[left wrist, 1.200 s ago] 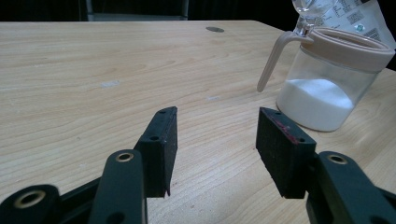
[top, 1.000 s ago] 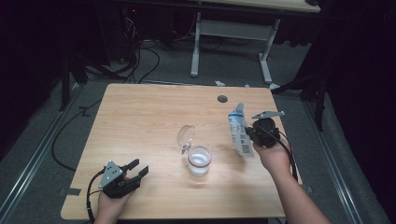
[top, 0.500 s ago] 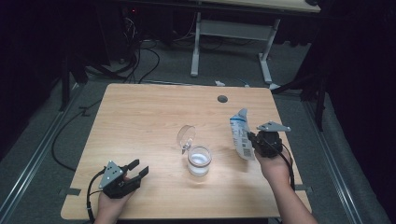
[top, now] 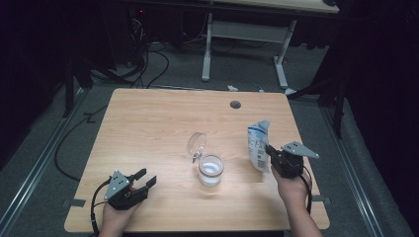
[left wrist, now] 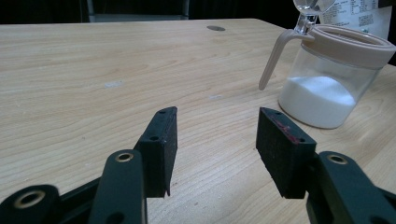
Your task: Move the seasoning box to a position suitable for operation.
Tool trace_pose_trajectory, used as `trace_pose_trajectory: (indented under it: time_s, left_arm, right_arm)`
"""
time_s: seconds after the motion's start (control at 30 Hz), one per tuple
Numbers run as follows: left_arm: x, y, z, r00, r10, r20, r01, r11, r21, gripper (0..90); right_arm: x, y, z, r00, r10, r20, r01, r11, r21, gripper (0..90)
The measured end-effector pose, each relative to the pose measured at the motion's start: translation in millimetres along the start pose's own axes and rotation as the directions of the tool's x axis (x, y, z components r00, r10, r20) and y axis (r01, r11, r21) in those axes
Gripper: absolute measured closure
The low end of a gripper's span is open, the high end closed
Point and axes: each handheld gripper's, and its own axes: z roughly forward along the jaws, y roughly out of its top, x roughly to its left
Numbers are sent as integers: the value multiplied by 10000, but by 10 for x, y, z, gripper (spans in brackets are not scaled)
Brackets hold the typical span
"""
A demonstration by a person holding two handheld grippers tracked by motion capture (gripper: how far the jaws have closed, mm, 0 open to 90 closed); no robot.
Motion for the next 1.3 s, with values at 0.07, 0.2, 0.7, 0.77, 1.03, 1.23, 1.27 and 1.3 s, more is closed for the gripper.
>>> trace_pose_trajectory:
  time_s: [0.07, 0.2, 0.7, 0.77, 1.03, 1.23, 1.27, 1.3]
  left_arm:
    - [-6, -1, 1, 10000, 83, -30, -83, 10000, 3, 490]
    - [-34, 10, -1, 9996, 289, -33, -289, 9996, 12, 489]
    - [-173, 7, 48, 9964, 836, -143, -835, 9965, 68, 488]
    - [-190, 4, 56, 9960, 886, -117, -885, 9960, 96, 489]
    - [-217, -10, 58, 9942, 1077, 42, -1078, 9939, 227, 488]
    - [-207, -6, 44, 9951, 990, 84, -991, 9950, 148, 488]
    - [-208, -5, 38, 9948, 1018, 87, -1019, 9947, 150, 488]
    - [-207, -4, 36, 9947, 1020, 85, -1021, 9947, 146, 488]
  right_arm:
    - [-6, -34, -5, 10000, 37, -34, -38, 9997, -239, 900]
    - [-8, -95, -34, 10000, 57, -45, -60, 9960, -896, 900]
    - [-100, -410, -35, 9978, 545, -382, -610, 9786, -1968, 900]
    - [-94, -437, -48, 9986, 447, -289, -496, 9780, -2026, 900]
    - [-50, -512, -99, 9992, 223, -323, -284, 9793, -2003, 897]
    - [-7, -516, -117, 9995, 138, -287, -191, 9807, -1946, 892]
    - [-3, -517, -120, 9996, 99, -283, -152, 9810, -1936, 891]
    - [0, -522, -121, 9996, 108, -270, -158, 9811, -1930, 890]
